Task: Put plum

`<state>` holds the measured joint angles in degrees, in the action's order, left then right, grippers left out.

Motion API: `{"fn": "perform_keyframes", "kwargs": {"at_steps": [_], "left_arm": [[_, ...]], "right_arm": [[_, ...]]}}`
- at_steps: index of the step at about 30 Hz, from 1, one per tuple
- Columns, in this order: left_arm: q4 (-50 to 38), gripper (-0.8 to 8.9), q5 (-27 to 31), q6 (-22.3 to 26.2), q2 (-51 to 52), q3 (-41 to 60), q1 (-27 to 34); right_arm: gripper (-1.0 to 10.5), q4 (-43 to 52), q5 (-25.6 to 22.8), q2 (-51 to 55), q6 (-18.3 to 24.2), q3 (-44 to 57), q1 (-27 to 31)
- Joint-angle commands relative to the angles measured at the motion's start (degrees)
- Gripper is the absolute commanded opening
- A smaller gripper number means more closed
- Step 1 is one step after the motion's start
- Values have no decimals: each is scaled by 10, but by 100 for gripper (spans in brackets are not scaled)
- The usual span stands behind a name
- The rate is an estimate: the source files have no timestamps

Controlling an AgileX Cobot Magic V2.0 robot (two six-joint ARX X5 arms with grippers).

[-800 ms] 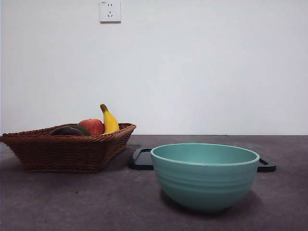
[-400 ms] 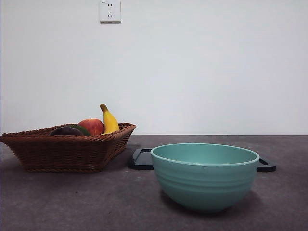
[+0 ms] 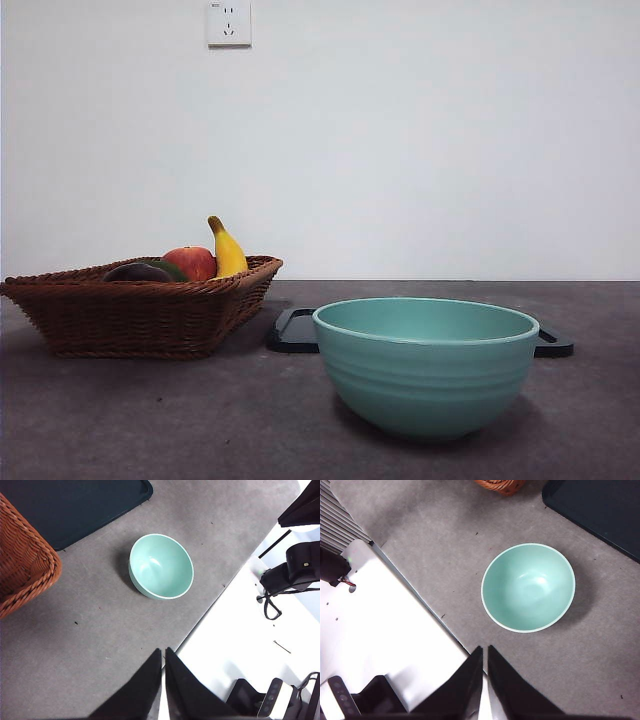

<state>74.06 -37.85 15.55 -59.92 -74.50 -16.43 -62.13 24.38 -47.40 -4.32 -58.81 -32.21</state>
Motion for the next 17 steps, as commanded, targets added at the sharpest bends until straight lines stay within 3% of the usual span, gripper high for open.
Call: {"fn": "perform_keyframes", "kwargs": {"at_steps": [1,8,14,17], "left_arm": [[-3,9,-4,3,-3,-9,-3],[-86,9,-2,35,24,-9,14],[-372,8,14,37,105,28,83],[-514,8,80,31,163,94,123]], "right_arm": [[6,5,2,-4,5,-8,-4],[6,5,2,-4,5,-8,-4],[6,5,2,-4,5,-8,-4],[6,5,2,-4,5,-8,-4]]}}
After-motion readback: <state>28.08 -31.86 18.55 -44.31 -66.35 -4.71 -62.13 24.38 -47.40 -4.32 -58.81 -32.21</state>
